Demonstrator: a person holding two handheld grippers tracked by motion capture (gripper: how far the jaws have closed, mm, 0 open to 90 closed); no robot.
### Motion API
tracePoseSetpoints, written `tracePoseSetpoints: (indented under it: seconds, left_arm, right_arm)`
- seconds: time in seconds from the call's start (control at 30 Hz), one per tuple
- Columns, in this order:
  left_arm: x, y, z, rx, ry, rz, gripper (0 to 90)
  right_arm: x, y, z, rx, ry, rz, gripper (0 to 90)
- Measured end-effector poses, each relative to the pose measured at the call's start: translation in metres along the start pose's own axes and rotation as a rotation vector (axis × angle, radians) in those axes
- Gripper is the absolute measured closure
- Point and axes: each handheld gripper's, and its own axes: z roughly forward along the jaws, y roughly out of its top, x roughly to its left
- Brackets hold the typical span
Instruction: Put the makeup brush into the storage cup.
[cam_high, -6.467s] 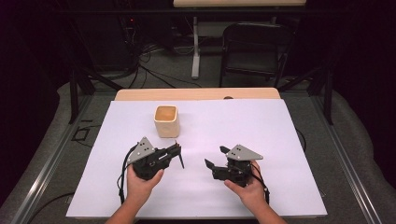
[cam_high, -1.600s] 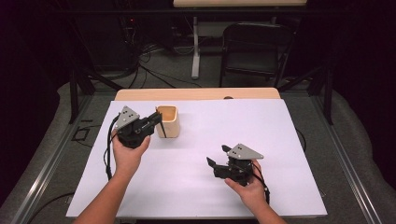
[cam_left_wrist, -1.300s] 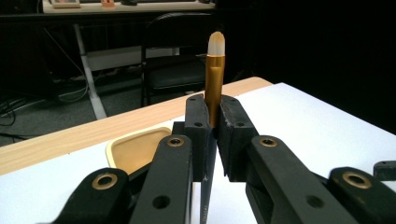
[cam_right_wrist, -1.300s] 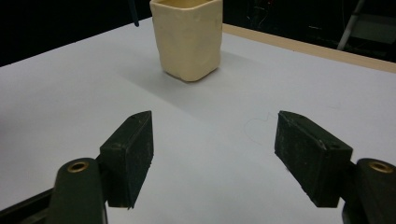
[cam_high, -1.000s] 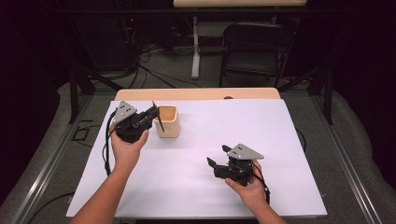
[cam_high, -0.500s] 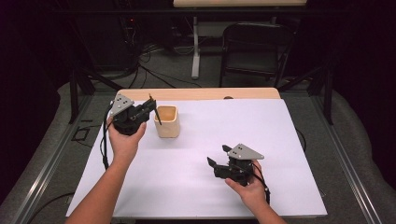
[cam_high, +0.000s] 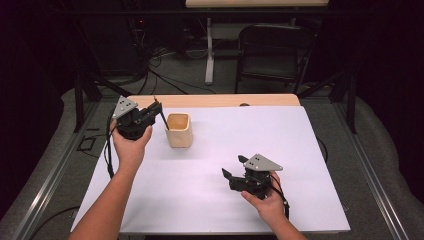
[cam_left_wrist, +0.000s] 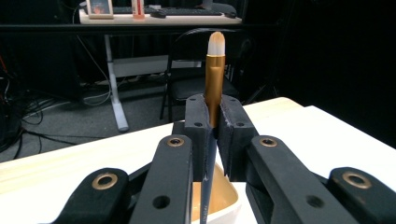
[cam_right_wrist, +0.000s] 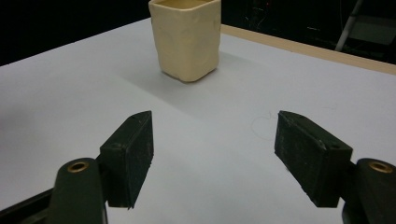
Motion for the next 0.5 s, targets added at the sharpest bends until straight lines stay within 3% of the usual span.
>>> tracePoseSetpoints:
  seconds: [0.5]
  left_arm:
    - [-0.0009, 0.0074, 0.0056, -0.001, 0.003, 0.012, 82.6]
  right_arm:
    - [-0.0004, 0.0001, 0.0000, -0.002, -0.001, -0.001, 28.0]
